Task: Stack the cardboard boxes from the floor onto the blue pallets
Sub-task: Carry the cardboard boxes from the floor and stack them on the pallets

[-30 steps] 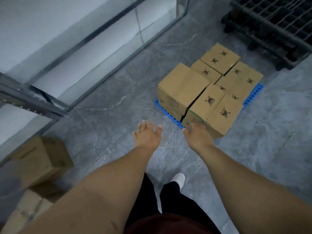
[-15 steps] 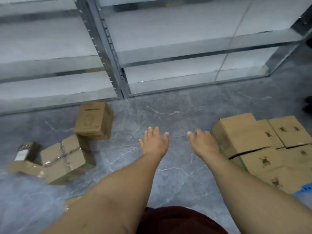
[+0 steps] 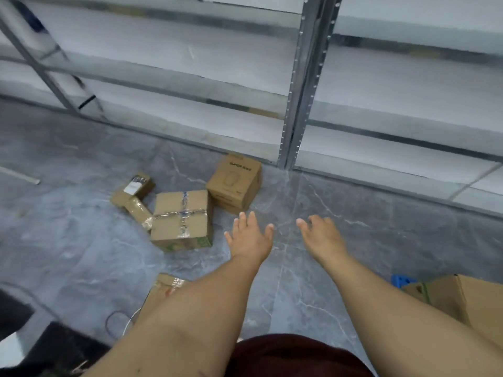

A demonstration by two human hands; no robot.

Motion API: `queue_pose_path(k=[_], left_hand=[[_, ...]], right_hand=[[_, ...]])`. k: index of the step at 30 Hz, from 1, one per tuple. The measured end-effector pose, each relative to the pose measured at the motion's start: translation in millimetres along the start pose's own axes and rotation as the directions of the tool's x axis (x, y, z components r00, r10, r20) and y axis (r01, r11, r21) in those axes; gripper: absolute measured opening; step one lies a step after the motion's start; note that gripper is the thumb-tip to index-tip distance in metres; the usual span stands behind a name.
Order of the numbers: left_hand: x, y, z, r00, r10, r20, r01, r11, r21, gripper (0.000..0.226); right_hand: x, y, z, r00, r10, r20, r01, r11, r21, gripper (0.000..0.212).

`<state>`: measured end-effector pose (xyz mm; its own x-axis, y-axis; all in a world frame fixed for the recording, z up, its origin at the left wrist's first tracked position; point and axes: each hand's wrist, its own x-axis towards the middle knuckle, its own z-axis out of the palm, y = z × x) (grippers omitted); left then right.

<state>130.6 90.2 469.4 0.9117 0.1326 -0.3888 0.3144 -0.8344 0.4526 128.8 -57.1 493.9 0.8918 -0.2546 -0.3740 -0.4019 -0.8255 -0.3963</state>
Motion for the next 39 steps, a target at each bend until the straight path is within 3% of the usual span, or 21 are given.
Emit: queue_pose_path(k=[7,14,23,31,39], left_hand=[[16.5,-68.8,-38.9,0.975,-0.208,-0.083,0.198,0.974,-0.108,0.075],[33.9,-81.8,-58.2,0.919,-0.37,-0.137,0.343,0.921,-0.185,0.073],[81.3,-10.6,-61.2,0.858,-0.469,-0.208,0.415,0.873,-0.257,0.055],[121.5,52.4,-47.3,0.801,-0.546,-0.246,0.462,0.824,-0.327,0.065],[130.5,50.8,-81.9,0.697,-0.651,-0.301,0.534,0.751,-0.389,0.068]], right_hand=[[13.1,-79.8,34.4,0.974,-0.178,0.144,0.195,0.974,-0.114,0.051],[46.6,-123.9,40.9,0.915,-0.331,0.231,0.369,0.919,-0.143,0.053],[130.1,-134.8,-14.3,0.846,-0.458,0.273,0.508,0.847,-0.155,0.05],[198.0,-127.5,-46.5,0.801,-0.501,0.328,0.573,0.8,-0.177,0.051],[213.3,-175.0,-37.8,0.703,-0.609,0.368,0.688,0.713,-0.136,0.054]])
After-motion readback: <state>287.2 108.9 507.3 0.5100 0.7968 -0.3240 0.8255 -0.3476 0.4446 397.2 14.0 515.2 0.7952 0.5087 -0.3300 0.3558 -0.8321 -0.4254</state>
